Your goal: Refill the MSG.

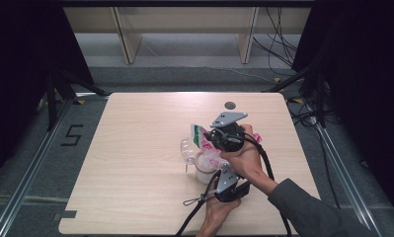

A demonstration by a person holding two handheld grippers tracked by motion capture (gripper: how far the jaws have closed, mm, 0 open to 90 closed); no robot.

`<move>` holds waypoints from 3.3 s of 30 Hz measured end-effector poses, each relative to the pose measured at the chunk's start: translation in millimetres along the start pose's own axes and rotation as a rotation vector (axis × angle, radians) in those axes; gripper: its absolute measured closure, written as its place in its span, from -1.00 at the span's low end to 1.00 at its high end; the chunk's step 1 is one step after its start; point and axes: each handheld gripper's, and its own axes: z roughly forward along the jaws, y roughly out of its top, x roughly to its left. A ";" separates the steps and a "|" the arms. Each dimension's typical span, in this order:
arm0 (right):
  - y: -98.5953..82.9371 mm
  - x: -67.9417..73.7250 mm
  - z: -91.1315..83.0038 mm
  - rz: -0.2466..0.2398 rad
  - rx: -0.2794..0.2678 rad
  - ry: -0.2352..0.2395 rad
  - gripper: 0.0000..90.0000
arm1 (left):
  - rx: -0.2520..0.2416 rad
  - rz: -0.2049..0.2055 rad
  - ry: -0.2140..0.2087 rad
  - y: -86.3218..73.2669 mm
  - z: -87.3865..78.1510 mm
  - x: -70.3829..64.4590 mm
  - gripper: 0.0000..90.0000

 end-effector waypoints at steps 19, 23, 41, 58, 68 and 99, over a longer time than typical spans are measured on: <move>4.4 0.3 -0.7 -0.017 0.004 -0.004 1.00 | -0.012 -0.001 -0.002 4.9 -1.2 -1.1 0.65; 5.2 1.1 0.2 -0.019 0.018 -0.005 1.00 | -0.014 0.003 -0.003 5.4 -0.7 -1.3 0.65; 8.0 4.0 7.7 -0.022 0.043 -0.005 1.00 | -0.059 -0.072 0.002 7.2 -0.7 -4.8 0.65; 8.4 2.4 7.9 -0.023 0.040 -0.018 1.00 | 0.028 0.041 0.014 10.5 -5.6 0.8 0.65; 9.1 -0.6 8.4 -0.043 0.040 -0.008 1.00 | 0.031 0.043 0.013 10.6 -5.6 0.4 0.66; 11.9 1.6 9.6 -0.046 0.049 -0.017 1.00 | 0.020 0.028 0.009 10.5 -5.3 2.2 0.66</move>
